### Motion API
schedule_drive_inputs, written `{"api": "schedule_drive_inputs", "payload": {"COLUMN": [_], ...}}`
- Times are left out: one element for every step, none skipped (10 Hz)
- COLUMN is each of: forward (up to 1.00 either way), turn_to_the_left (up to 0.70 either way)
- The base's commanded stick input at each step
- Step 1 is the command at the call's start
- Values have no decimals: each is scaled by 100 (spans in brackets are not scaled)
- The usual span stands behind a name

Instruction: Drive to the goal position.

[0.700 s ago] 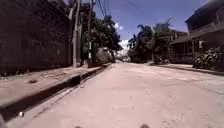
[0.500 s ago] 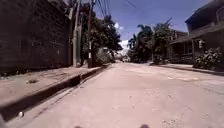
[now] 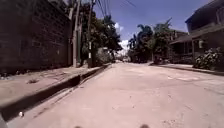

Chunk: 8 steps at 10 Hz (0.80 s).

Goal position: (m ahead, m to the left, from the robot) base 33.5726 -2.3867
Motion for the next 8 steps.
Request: {"api": "schedule_drive_inputs", "payload": {"forward": [0, 0, 0, 0, 0, 0, 0, 0], "turn_to_the_left": [-45, -45, -45, -45, -45, -45, -45, -45]}}
